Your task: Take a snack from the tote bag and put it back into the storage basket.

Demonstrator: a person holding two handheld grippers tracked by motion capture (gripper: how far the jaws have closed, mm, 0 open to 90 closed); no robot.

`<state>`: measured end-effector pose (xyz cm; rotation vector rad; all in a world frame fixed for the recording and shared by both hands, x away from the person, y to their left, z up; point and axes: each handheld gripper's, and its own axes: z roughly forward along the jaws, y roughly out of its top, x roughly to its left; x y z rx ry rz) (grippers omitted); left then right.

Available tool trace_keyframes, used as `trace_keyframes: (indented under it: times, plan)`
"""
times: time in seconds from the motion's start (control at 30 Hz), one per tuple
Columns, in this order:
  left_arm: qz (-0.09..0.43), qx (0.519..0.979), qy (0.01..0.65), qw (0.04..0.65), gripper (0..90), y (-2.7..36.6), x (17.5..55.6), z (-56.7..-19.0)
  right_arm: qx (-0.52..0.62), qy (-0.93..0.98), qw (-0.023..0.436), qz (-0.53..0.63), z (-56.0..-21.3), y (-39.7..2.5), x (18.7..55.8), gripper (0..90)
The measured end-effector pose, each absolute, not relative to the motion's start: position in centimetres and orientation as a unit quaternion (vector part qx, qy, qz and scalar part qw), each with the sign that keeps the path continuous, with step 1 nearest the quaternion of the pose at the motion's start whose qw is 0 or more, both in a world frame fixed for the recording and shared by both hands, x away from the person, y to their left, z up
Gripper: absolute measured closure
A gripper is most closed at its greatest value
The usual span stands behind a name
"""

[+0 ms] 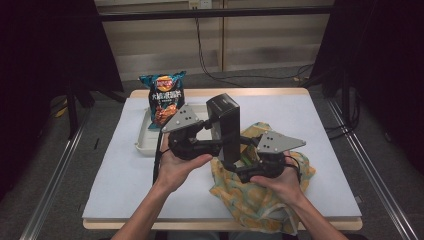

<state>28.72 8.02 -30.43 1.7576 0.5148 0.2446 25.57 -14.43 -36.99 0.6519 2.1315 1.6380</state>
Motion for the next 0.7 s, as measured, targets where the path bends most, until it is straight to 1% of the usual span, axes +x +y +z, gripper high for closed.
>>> trace_keyframes:
  times: [0.07, 0.13, 0.17, 0.2, 0.27, 0.43, 0.57, 0.63, 0.7]
  plan:
    - [0.104, 0.759, 0.228, 0.602, 37.5, 7.9, 28.6, -30.4, 0.237, 0.753, 0.186, 0.585, -37.1, -14.3, 25.6, 19.3]
    - [0.109, 0.760, 0.231, 0.597, 37.5, 7.6, 28.5, -30.3, 0.239, 0.752, 0.195, 0.582, -37.2, -14.2, 25.6, 21.4]
    - [0.111, 0.758, 0.232, 0.600, 37.5, 7.5, 28.4, -30.4, 0.240, 0.753, 0.200, 0.579, -37.2, -14.1, 25.6, 24.0]
    - [0.112, 0.758, 0.228, 0.601, 37.5, 7.4, 28.4, -30.4, 0.242, 0.754, 0.212, 0.572, -37.2, -14.1, 25.6, 25.3]
    - [0.108, 0.756, 0.232, 0.603, 37.5, 7.2, 28.4, -30.5, 0.246, 0.753, 0.215, 0.571, -37.3, -14.1, 25.6, 25.7]
    - [0.120, 0.762, 0.233, 0.592, 37.5, 6.9, 28.2, -30.6, 0.251, 0.753, 0.219, 0.568, -37.6, -14.0, 25.7, 26.1]
    - [0.120, 0.757, 0.241, 0.595, 37.4, 6.8, 28.2, -30.6, 0.257, 0.751, 0.228, 0.565, -37.7, -13.7, 25.8, 25.9]
    - [0.111, 0.751, 0.241, 0.604, 37.5, 6.6, 28.1, -30.6, 0.261, 0.749, 0.229, 0.564, -37.7, -13.7, 25.8, 25.3]
    - [0.116, 0.752, 0.240, 0.602, 37.5, 6.4, 28.0, -30.7, 0.263, 0.748, 0.233, 0.563, -37.7, -13.6, 25.8, 24.6]
